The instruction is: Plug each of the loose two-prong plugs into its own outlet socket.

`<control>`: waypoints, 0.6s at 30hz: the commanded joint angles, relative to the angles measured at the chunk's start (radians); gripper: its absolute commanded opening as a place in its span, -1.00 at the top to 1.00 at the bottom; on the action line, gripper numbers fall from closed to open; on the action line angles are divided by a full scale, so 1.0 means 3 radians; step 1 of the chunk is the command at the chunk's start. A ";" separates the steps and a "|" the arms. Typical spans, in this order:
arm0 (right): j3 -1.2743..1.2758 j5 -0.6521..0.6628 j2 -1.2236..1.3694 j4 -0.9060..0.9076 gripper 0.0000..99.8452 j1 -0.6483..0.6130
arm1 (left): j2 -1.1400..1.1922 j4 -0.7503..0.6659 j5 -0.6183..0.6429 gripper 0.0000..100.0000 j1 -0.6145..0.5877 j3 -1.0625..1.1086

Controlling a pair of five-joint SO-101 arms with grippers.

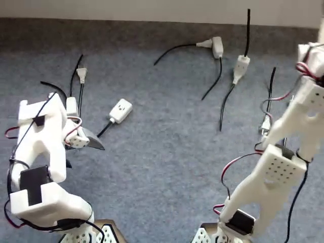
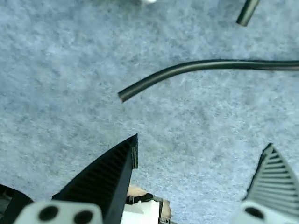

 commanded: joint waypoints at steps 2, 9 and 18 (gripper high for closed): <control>-0.0003 -0.0082 0.0212 0.0125 0.36 0.0407 | -0.0146 -0.0517 0.0036 0.21 0.0069 0.0269; 0.0217 -0.0087 0.0800 0.0125 0.36 0.0606 | -0.0146 -0.0547 0.0041 0.21 0.0069 0.0309; 0.0212 -0.0123 0.1164 0.0136 0.36 0.0529 | -0.0146 -0.0547 0.0031 0.21 0.0069 0.0309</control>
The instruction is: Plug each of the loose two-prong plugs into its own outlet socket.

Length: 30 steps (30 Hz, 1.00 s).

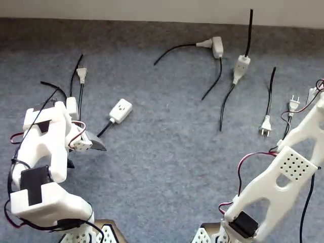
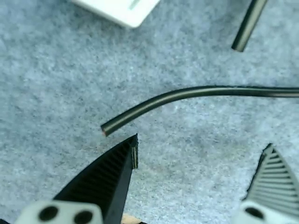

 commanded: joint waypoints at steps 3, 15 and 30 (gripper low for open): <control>0.0003 -0.0465 -0.0171 0.0130 0.36 -0.0151 | -0.0146 -0.0026 0.0005 0.21 0.0054 0.0003; 0.0422 -0.2102 -0.0171 0.0136 0.36 -0.0202 | -0.0120 0.0000 -0.0102 0.21 0.0524 -0.0667; 0.1614 -0.2373 -0.0105 0.0059 0.36 -0.0540 | 0.1982 0.0297 -0.1749 0.29 0.0903 -0.3353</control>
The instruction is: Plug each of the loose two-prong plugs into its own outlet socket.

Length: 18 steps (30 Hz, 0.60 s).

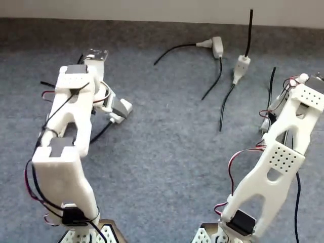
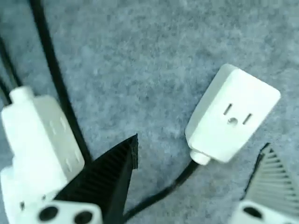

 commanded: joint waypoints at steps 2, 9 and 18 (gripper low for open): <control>0.0141 -0.0266 0.0008 0.0008 0.36 -0.0043 | 0.0729 0.0496 -0.0481 0.36 0.0069 -0.1302; -0.0069 -0.0302 0.0361 -0.0008 0.36 -0.0146 | 0.1685 0.0982 -0.0619 0.44 0.0192 -0.2749; -0.0335 -0.0302 0.0473 0.0125 0.36 -0.0238 | 0.2227 0.1422 -0.0972 0.80 0.0340 -0.3419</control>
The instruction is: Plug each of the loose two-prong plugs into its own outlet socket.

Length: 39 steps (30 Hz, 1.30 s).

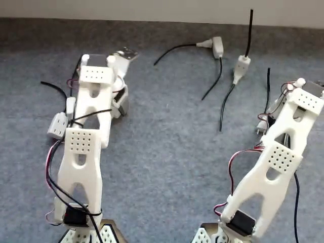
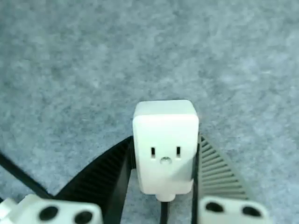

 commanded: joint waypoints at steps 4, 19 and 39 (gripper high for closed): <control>-0.0069 -0.0041 -0.0003 0.0136 0.36 -0.0125 | -0.0105 0.0046 -0.0077 0.85 0.0074 0.0084; -0.0049 -0.0041 -0.0939 0.0136 0.36 -0.0105 | -0.2335 -0.0046 -0.0148 0.89 0.0857 0.3240; 0.0182 -0.0041 -0.1276 0.0125 0.36 -0.0529 | -0.2739 -0.1667 0.1095 0.72 0.1491 0.4171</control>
